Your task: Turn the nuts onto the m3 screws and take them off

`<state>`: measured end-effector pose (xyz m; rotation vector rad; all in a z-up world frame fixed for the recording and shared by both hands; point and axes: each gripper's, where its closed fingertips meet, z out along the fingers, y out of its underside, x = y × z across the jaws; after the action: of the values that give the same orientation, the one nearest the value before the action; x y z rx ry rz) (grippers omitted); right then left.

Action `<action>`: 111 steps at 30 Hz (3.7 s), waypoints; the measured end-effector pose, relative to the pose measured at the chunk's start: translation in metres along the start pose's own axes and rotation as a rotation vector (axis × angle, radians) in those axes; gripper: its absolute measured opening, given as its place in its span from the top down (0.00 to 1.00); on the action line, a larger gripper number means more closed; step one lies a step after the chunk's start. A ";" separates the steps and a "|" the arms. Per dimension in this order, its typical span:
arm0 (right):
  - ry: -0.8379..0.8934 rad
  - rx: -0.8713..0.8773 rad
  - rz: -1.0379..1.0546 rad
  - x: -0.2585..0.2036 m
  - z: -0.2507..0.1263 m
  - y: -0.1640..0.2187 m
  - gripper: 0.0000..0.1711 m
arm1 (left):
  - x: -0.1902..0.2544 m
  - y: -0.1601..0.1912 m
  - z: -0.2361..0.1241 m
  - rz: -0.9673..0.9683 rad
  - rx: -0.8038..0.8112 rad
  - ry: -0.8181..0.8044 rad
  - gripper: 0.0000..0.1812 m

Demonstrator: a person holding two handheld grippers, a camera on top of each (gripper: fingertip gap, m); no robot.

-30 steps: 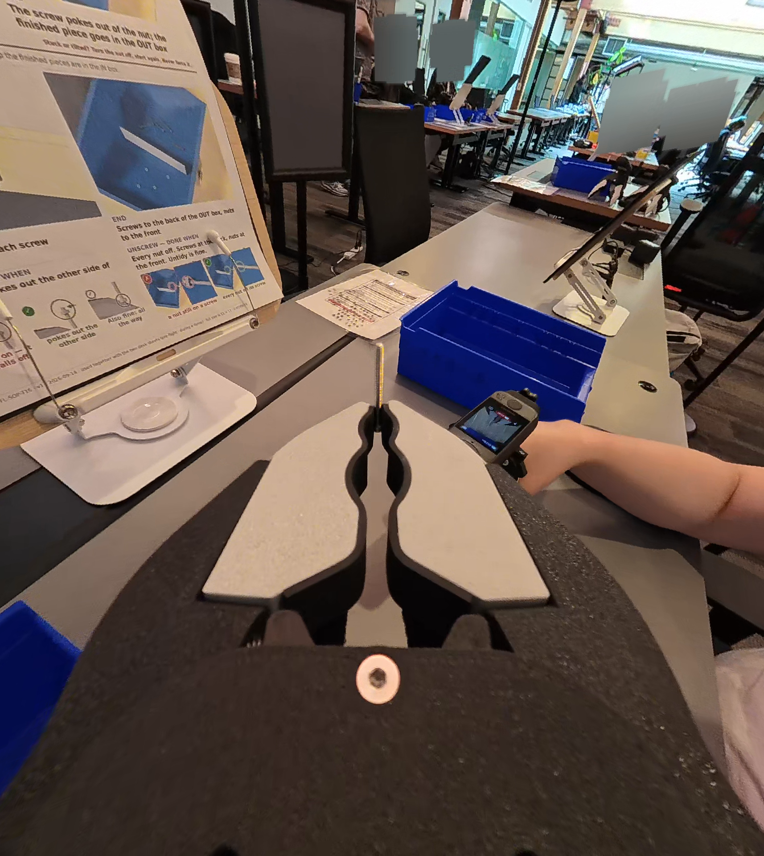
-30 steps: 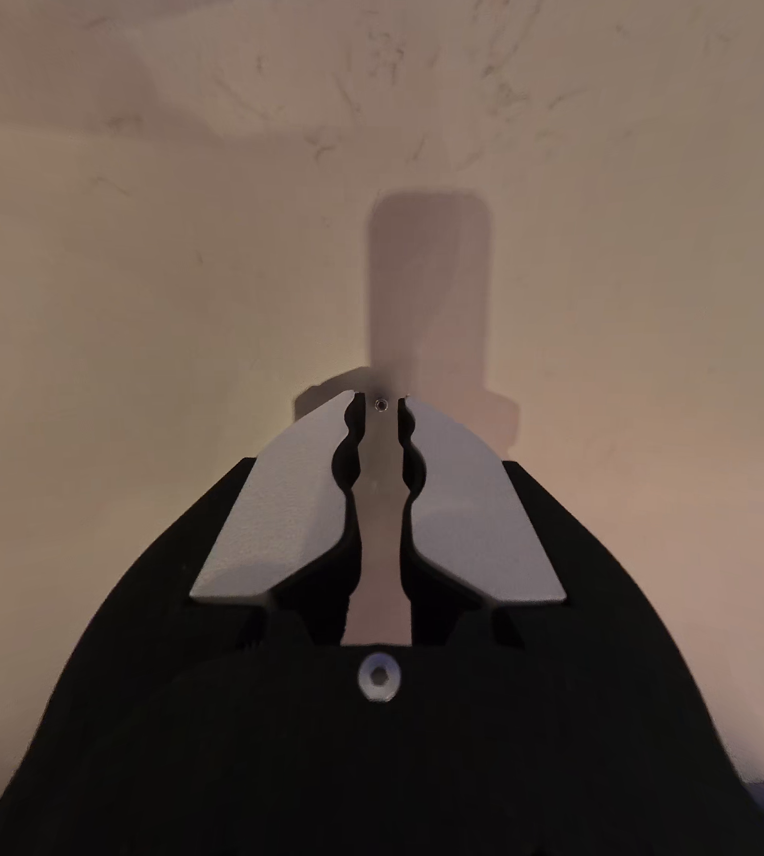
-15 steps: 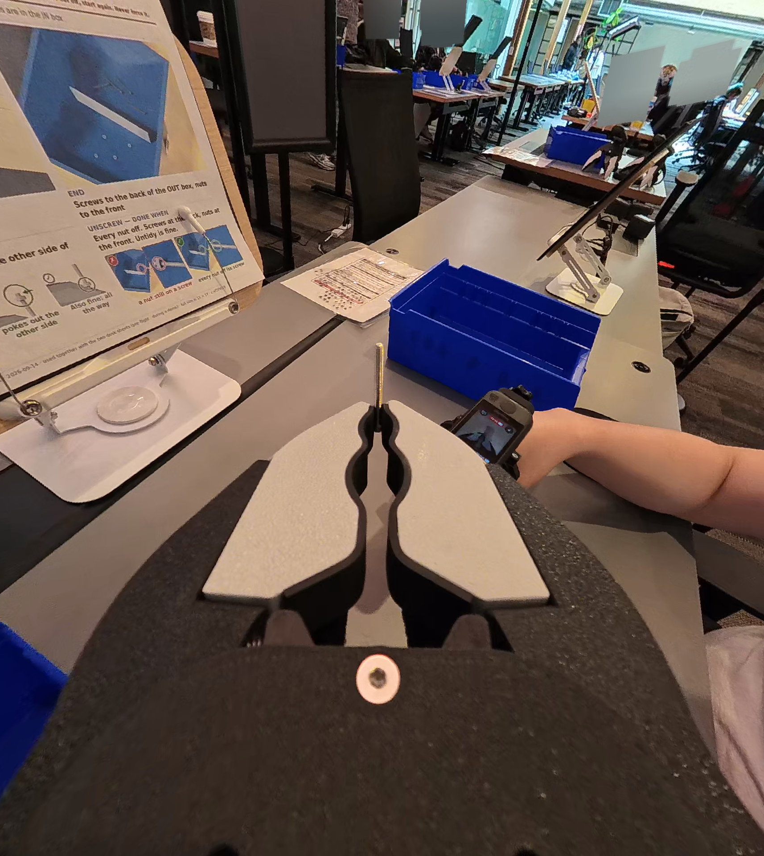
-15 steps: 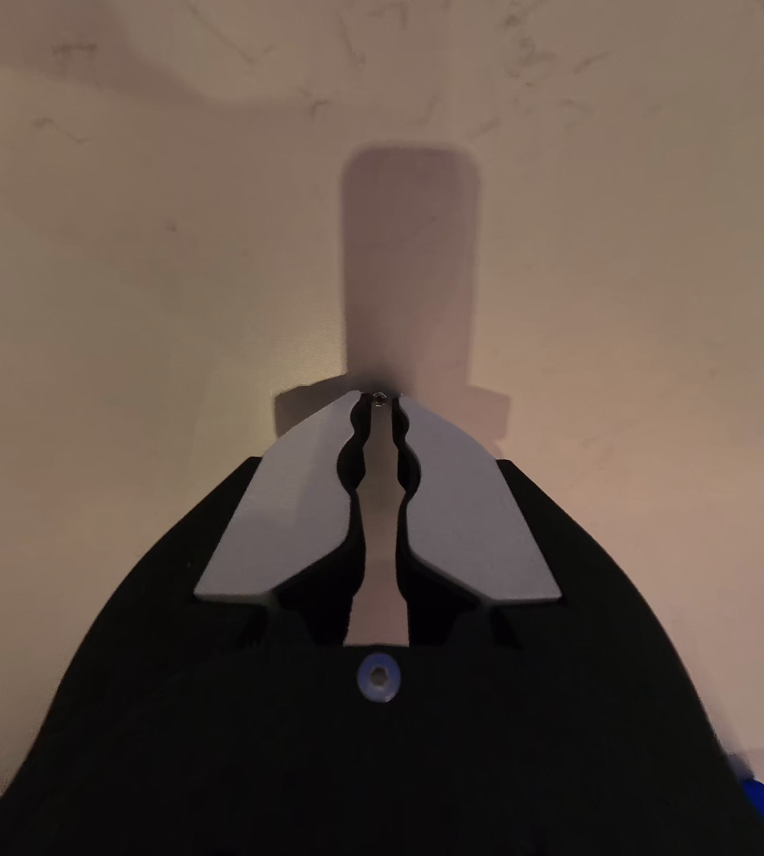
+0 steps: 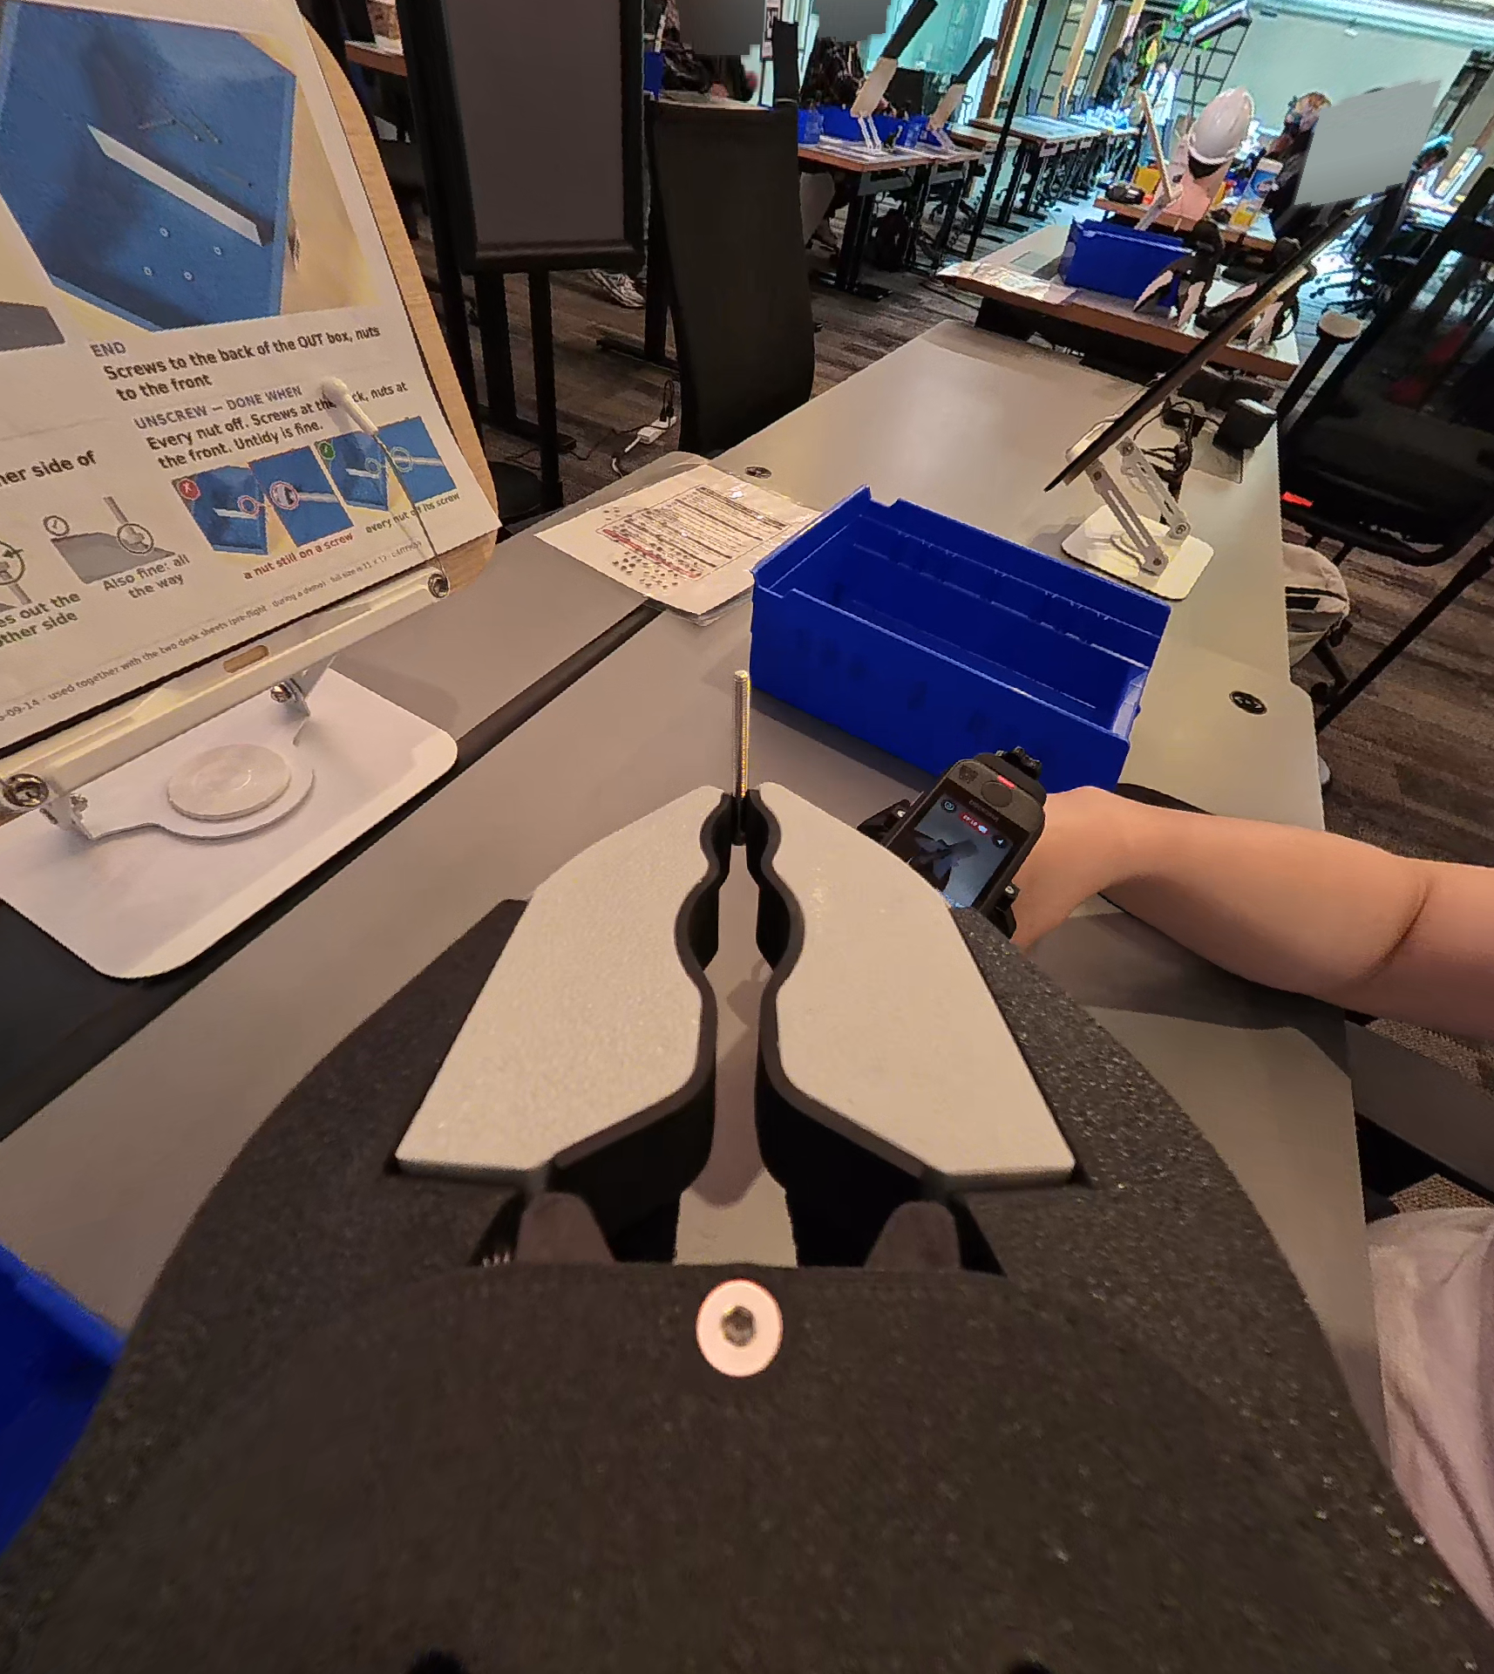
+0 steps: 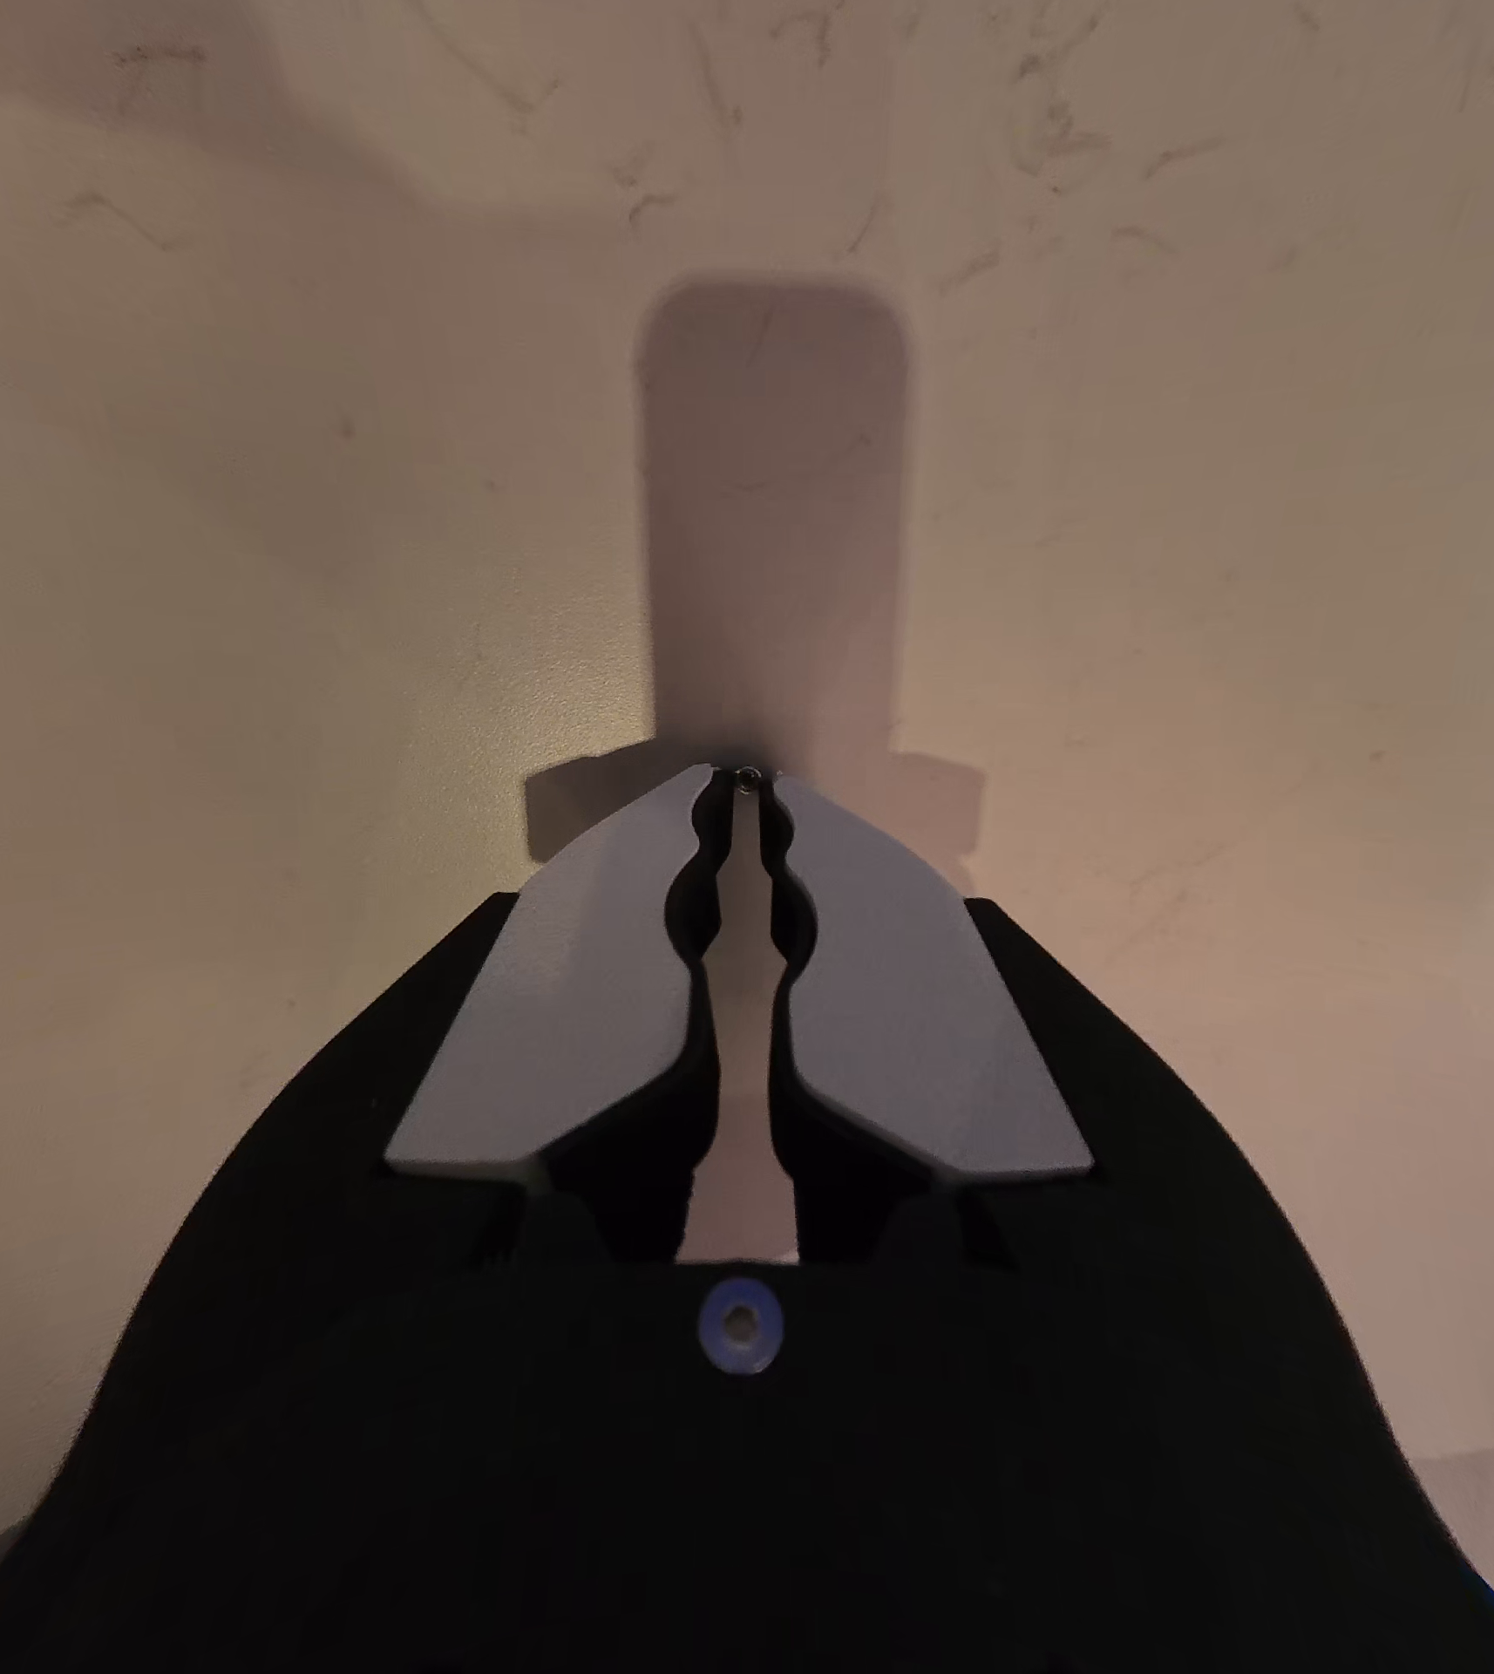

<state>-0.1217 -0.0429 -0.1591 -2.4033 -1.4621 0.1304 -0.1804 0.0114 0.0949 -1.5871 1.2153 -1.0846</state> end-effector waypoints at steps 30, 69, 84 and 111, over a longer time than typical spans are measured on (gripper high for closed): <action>-0.081 0.658 -0.139 0.003 -0.163 -0.003 0.97 | 0.036 0.083 0.092 0.216 -0.349 0.134 0.99; -0.329 0.430 -0.387 -0.078 -0.104 -0.022 1.00 | -0.009 0.049 0.040 0.096 -0.193 0.071 0.99; -0.333 0.670 -0.338 -0.072 -0.149 -0.050 1.00 | 0.057 -0.005 -0.171 0.025 -0.036 -0.129 0.99; -0.346 0.817 -0.278 -0.084 -0.166 -0.158 0.99 | 0.126 0.016 -0.329 -0.030 -0.013 -0.359 0.99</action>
<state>-0.2544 -0.0876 0.0408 -1.5525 -1.4686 0.9153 -0.4793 -0.1522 0.1868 -1.7255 0.9612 -0.7669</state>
